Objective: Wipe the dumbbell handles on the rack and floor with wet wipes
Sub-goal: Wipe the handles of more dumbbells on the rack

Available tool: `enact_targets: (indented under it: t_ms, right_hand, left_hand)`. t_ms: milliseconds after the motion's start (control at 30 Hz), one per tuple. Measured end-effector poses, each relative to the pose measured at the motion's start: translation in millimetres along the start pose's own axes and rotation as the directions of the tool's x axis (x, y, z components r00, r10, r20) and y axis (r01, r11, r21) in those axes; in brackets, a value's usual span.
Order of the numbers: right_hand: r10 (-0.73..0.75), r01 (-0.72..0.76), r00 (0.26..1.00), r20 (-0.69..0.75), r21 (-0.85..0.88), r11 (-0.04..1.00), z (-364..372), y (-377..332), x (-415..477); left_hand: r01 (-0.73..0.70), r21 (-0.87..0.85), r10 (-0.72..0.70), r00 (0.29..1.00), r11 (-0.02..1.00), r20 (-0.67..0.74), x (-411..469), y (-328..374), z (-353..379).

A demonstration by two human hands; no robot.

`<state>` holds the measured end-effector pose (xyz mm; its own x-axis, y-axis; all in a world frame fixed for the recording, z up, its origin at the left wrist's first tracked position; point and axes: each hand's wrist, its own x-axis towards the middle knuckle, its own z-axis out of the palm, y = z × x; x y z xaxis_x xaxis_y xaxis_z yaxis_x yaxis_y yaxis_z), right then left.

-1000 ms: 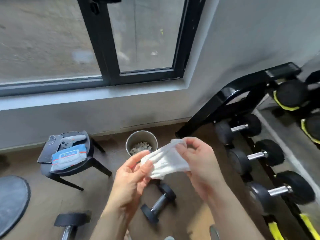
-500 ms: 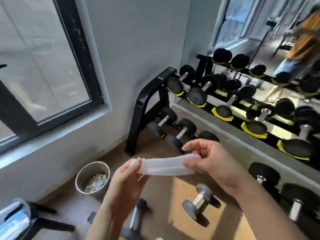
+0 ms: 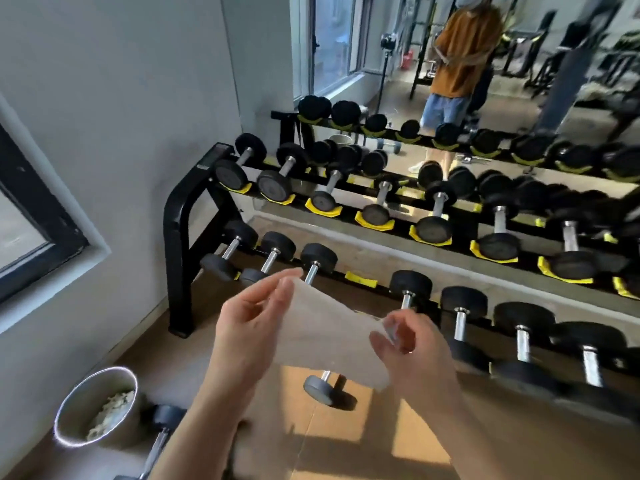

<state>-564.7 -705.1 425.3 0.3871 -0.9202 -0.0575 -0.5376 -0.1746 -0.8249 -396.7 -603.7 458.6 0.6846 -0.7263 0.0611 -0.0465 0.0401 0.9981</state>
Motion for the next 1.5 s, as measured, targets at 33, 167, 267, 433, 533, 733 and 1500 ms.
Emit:
enact_targets:
  t_ms: [33, 167, 267, 433, 533, 733, 1500]
  right_hand:
    - [0.191, -0.218, 0.972, 0.136, 0.223, 0.95, -19, 6, 4]
    - [0.415, -0.618, 0.786, 0.458, 0.604, 0.503, -92, 59, 25]
    - [0.442, -0.665, 0.736, 0.512, 0.669, 0.333, -145, 103, 44]
    - [0.392, -0.597, 0.801, 0.453, 0.662, 0.453, -236, 174, 88]
    - [0.35, -0.517, 0.856, 0.381, 0.654, 0.552, -278, 200, 117]
    - [-0.037, -0.144, 0.886, 0.462, 0.35, 0.925, -323, 220, 176]
    - [0.35, -0.288, 0.937, 0.014, 0.6, 0.746, -388, 293, 525]
  left_hand:
    - [-0.048, 0.072, 0.045, 0.998, 0.996, 0.037, 1, 5, 18]
    - [-0.291, 0.375, 0.219, 0.95, 0.88, 0.223, 11, 18, 104]
    - [-0.424, 0.497, 0.284, 0.899, 0.757, 0.334, 18, 17, 178]
    - [-0.6, 0.523, 0.373, 0.794, 0.606, 0.48, 24, 9, 309]
    - [-0.633, 0.464, 0.357, 0.754, 0.62, 0.552, 33, 6, 370]
    - [-0.483, 0.277, 0.132, 0.654, 0.831, 0.745, 59, 3, 459]
    - [0.404, 0.199, -0.45, 0.783, 0.893, 0.429, 319, -154, 701]
